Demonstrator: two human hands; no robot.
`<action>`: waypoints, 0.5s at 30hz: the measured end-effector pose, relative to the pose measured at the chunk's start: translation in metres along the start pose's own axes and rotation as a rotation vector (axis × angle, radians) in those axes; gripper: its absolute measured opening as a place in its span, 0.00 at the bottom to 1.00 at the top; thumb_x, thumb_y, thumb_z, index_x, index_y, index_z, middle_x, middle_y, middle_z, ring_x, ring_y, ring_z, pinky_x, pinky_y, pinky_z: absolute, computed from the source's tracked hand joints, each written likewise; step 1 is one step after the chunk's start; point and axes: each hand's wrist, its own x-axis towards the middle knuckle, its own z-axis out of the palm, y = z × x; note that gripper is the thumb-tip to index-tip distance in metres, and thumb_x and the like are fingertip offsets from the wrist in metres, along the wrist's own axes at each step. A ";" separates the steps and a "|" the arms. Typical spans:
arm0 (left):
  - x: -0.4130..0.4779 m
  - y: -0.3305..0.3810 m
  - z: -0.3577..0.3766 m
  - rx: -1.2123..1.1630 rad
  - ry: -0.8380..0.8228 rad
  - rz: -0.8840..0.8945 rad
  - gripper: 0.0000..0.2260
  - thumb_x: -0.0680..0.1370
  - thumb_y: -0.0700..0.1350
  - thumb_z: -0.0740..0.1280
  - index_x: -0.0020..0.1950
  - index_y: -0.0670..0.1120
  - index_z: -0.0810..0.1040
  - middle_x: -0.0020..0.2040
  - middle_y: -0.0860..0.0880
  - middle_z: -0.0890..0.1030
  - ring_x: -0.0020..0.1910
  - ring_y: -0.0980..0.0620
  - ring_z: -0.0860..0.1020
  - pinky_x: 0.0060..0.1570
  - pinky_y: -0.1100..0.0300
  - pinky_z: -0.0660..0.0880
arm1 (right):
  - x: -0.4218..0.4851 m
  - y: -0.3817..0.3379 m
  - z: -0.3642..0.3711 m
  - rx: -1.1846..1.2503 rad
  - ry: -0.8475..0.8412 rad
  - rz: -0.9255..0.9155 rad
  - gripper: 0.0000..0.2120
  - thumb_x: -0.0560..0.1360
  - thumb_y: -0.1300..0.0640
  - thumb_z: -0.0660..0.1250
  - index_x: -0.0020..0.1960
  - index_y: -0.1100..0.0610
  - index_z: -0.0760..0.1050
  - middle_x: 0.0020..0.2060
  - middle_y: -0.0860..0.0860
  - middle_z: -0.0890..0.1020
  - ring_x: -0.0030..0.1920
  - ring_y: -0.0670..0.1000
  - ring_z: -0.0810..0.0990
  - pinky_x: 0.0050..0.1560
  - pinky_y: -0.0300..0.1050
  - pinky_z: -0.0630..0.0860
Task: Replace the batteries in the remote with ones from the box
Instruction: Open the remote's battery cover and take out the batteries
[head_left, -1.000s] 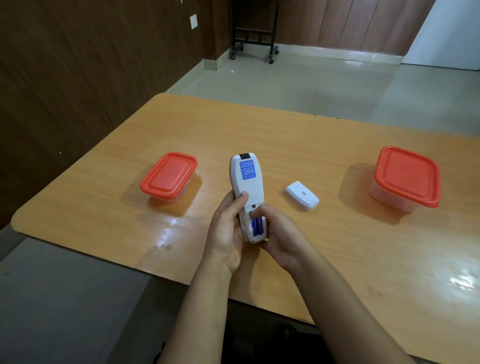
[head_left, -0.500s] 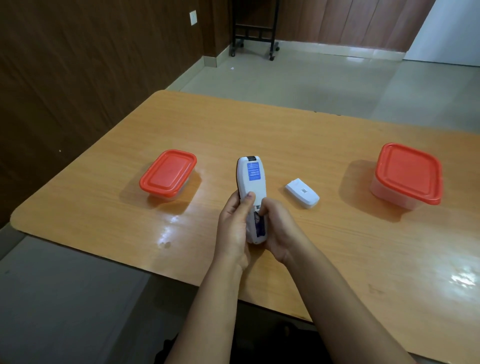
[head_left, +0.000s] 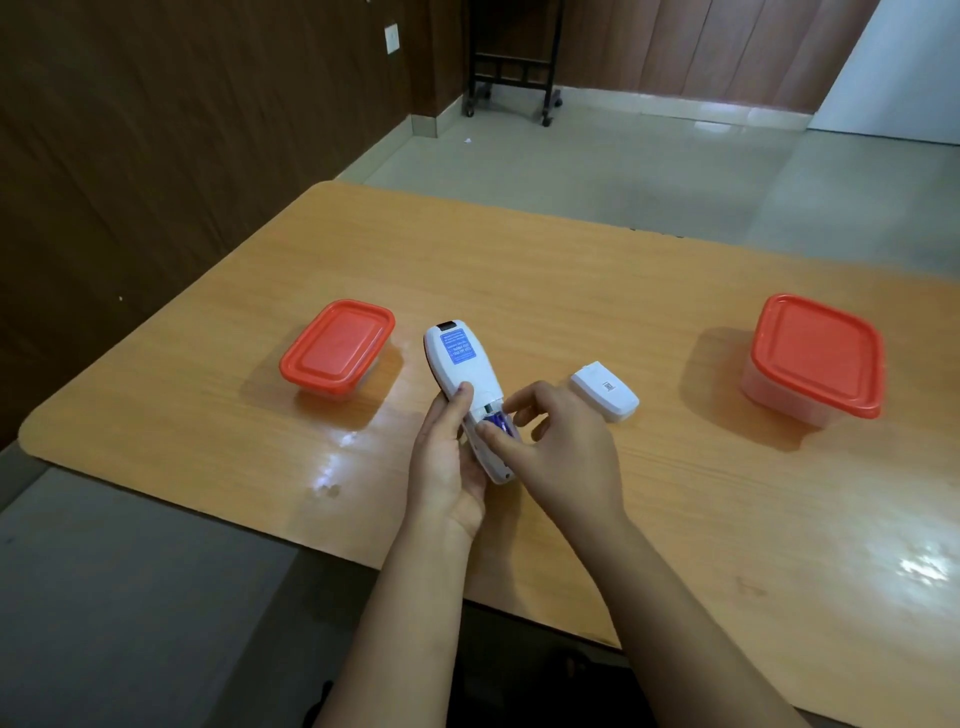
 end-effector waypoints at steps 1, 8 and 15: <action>-0.001 0.000 0.000 0.004 -0.004 0.000 0.13 0.78 0.46 0.63 0.63 0.50 0.76 0.48 0.45 0.82 0.45 0.48 0.81 0.46 0.53 0.78 | 0.001 0.000 0.001 0.014 0.000 0.007 0.10 0.66 0.44 0.72 0.43 0.47 0.78 0.38 0.43 0.80 0.37 0.43 0.76 0.38 0.46 0.75; 0.000 -0.002 0.000 0.056 -0.014 0.004 0.14 0.78 0.47 0.64 0.64 0.50 0.77 0.52 0.44 0.83 0.51 0.45 0.82 0.56 0.45 0.75 | 0.008 -0.001 -0.016 0.522 -0.107 0.236 0.03 0.70 0.58 0.74 0.39 0.52 0.81 0.36 0.45 0.84 0.38 0.44 0.81 0.39 0.40 0.77; 0.002 -0.003 0.001 0.044 -0.023 -0.040 0.09 0.79 0.47 0.63 0.58 0.53 0.78 0.50 0.50 0.83 0.49 0.46 0.82 0.50 0.49 0.76 | 0.035 0.077 -0.075 0.474 0.049 0.564 0.02 0.73 0.62 0.69 0.44 0.61 0.78 0.37 0.59 0.83 0.31 0.52 0.79 0.36 0.45 0.80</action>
